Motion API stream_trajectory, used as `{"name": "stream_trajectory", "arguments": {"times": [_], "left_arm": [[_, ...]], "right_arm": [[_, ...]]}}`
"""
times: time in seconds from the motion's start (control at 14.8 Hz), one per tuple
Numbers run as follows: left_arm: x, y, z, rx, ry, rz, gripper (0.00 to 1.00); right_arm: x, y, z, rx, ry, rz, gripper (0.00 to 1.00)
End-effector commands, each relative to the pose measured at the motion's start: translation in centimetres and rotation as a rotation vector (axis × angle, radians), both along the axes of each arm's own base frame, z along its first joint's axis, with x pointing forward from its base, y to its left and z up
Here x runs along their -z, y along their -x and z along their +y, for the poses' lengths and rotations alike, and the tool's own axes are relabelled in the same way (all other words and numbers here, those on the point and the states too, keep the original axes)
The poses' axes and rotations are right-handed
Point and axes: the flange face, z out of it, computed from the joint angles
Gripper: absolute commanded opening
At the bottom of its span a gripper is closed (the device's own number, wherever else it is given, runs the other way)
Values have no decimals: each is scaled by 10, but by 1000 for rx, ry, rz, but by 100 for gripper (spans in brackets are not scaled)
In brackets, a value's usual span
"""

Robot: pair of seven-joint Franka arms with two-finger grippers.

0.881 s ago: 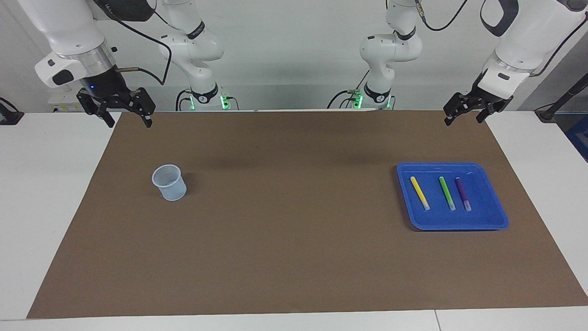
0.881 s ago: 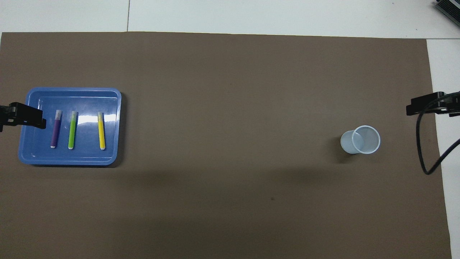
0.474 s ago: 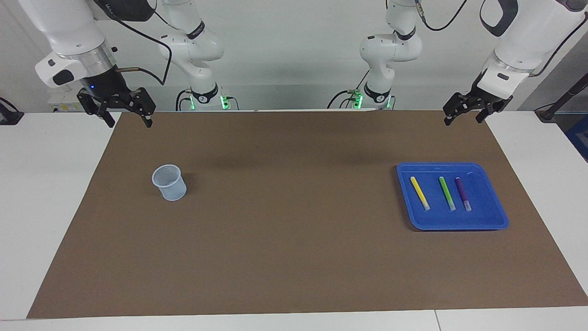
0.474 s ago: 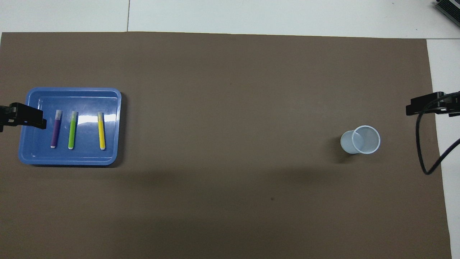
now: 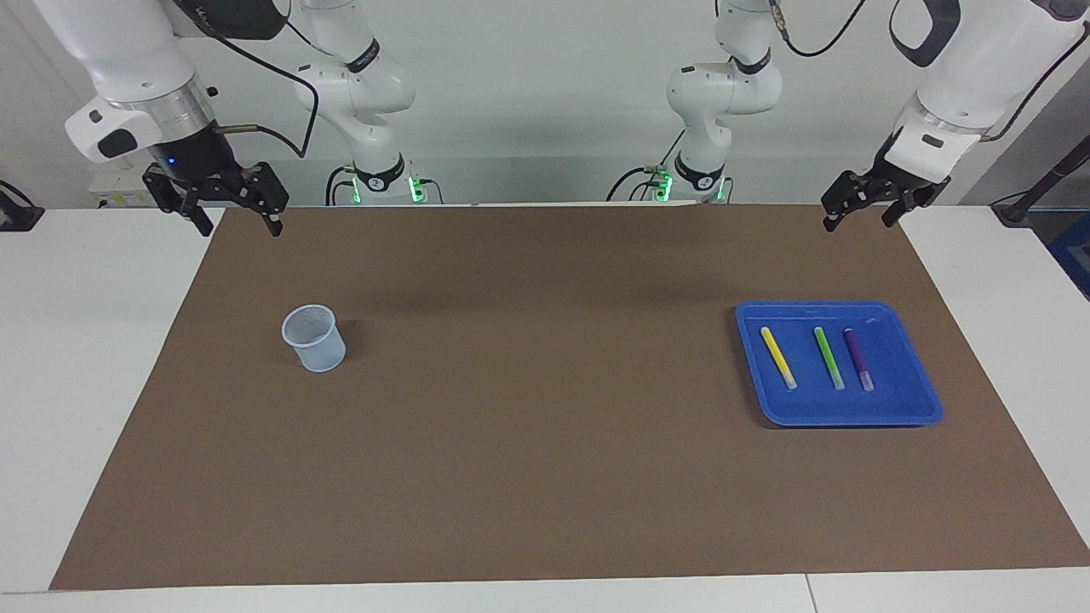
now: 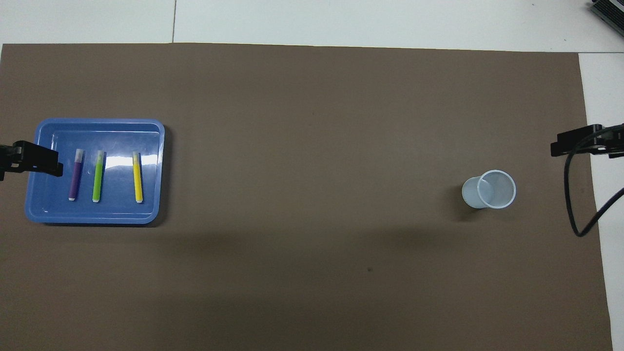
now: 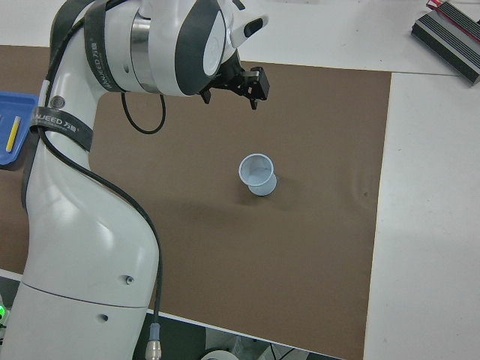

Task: Transfer and insert pens with both arms

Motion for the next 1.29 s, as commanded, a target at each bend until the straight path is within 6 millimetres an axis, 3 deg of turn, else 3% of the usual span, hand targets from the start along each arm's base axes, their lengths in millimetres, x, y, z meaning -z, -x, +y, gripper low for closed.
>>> {"name": "stream_trajectory", "arguments": {"times": [0.0, 0.2, 0.54, 0.88, 1.22], "left_arm": [[-1, 8, -2, -2, 11, -15, 100], [5, 5, 7, -18, 11, -68, 100], [62, -3, 11, -23, 9, -159, 100], [141, -38, 13, -30, -1, -121, 100], [209, -32, 19, -90, -3, -147, 100]], "right_arm": [[-5, 2, -2, -22, 18, 3, 100], [-5, 1, 3, -30, 17, 0, 100], [-6, 1, 29, -77, 23, -3, 100], [-14, 4, 41, -230, 29, -33, 100], [-18, -5, 50, -243, 24, -115, 100]]}}
